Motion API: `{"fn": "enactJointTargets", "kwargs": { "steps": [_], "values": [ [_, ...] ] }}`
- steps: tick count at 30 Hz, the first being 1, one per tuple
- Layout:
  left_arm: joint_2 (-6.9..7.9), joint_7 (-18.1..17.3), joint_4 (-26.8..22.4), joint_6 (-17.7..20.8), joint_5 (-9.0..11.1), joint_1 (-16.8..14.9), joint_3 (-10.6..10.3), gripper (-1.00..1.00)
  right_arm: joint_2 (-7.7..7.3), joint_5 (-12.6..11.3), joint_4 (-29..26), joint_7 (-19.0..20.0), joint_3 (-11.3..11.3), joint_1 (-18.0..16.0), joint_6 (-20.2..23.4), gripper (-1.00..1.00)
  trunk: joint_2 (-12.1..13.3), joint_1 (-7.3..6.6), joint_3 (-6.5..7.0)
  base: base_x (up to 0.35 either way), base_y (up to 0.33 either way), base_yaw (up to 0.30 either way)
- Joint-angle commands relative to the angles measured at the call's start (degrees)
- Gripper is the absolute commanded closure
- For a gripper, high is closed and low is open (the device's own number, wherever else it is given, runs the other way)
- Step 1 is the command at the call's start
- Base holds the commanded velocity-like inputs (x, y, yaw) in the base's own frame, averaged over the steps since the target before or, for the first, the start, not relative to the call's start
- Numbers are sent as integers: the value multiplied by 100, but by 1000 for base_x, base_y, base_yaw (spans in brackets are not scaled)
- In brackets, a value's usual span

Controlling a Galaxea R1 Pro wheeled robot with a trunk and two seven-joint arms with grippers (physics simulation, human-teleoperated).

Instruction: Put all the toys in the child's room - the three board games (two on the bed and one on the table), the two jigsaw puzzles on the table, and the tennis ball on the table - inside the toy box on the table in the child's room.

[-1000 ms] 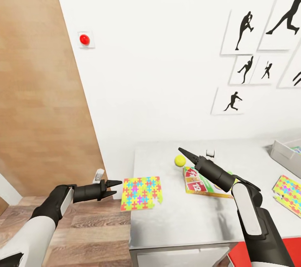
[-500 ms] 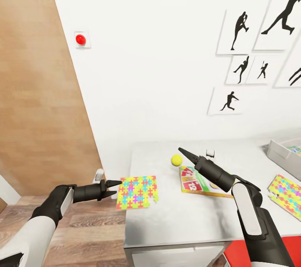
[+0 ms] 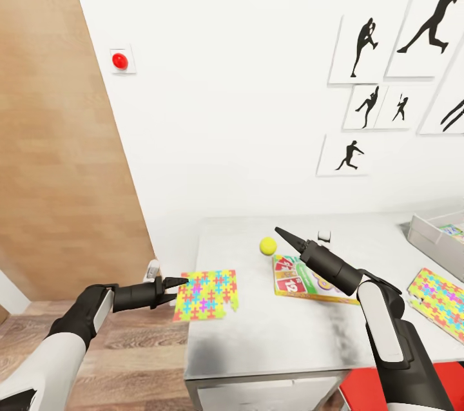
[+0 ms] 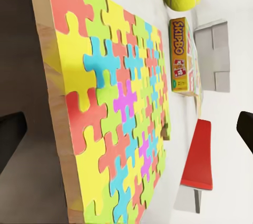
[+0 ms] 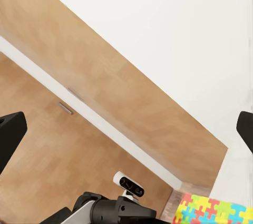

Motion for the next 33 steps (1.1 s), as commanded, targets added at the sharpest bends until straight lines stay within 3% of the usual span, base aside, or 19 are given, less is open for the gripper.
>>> {"fn": "enactJointTargets", "kwargs": {
  "steps": [1,33],
  "values": [
    [-2,-21,-1,55,-11,-4,17,-100,0,-18,1,7,-6,-4,35,-100,-4,0,-6,-40,-167,0],
    [-2,-21,-1,69,-20,2,26,-100,0,-19,1,7,-6,-4,35,-100,-164,87,-77,-3,-13,0]
  ]
}}
